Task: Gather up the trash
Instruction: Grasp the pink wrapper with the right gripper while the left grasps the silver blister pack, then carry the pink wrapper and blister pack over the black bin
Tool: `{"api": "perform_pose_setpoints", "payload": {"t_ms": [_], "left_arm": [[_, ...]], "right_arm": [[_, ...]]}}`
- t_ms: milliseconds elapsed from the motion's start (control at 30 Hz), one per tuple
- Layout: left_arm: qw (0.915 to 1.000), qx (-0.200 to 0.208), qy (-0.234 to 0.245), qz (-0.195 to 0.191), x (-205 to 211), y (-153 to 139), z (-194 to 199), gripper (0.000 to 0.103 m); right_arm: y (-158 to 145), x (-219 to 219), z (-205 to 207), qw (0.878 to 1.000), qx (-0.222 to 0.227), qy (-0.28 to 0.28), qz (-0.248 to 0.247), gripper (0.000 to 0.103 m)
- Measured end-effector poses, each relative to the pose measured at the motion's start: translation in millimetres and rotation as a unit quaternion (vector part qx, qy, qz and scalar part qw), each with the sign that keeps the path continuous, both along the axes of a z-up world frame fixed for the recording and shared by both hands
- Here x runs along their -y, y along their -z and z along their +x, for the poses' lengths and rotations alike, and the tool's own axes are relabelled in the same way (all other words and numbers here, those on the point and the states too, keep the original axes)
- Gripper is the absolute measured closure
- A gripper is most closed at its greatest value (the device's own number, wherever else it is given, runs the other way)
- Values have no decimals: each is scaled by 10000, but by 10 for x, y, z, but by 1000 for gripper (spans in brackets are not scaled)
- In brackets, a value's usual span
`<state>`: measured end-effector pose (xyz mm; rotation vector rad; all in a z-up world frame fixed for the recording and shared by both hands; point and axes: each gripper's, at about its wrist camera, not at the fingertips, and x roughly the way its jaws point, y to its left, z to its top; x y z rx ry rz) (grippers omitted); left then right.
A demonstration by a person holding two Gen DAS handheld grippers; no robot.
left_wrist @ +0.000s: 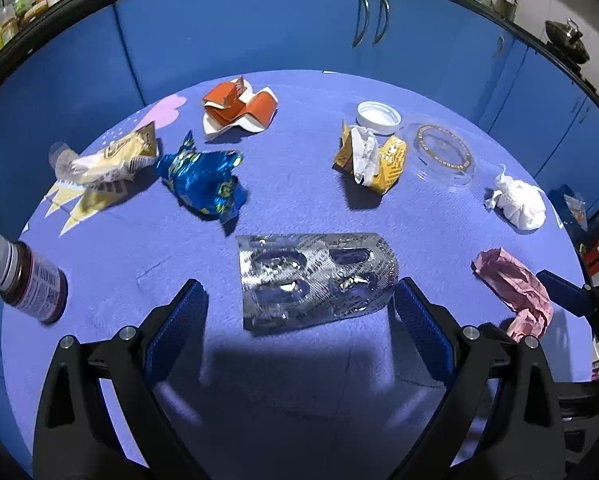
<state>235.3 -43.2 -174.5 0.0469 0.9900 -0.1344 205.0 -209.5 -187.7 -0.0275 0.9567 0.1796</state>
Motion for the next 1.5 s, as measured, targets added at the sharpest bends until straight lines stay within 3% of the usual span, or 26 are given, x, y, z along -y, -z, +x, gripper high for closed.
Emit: {"api": "perform_pose_setpoints", "payload": {"t_ms": [367, 600, 667, 833, 1200, 1500], "left_arm": [[9999, -87, -87, 22, 34, 54, 86, 8], [9998, -39, -189, 36, -9, 74, 94, 9], [9996, 14, -265, 56, -32, 62, 83, 21], [9993, 217, -317, -14, -45, -47, -9, 25], [9985, 520, -177, -36, 102, -322, -193, 25], [9976, 660, 192, 29, 515, -474, -339, 25]], "right_arm": [[31, 18, 33, 9999, 117, 18, -122, 30], [22, 1, 31, 9996, 232, -97, -153, 58], [13, -18, 18, 9994, 233, -155, -180, 66], [-56, 8, -15, 9995, 249, -159, -108, 82], [-254, 156, -169, 9994, 344, -14, 46, 83], [-451, 538, -360, 9978, 555, 353, 111, 83]]}}
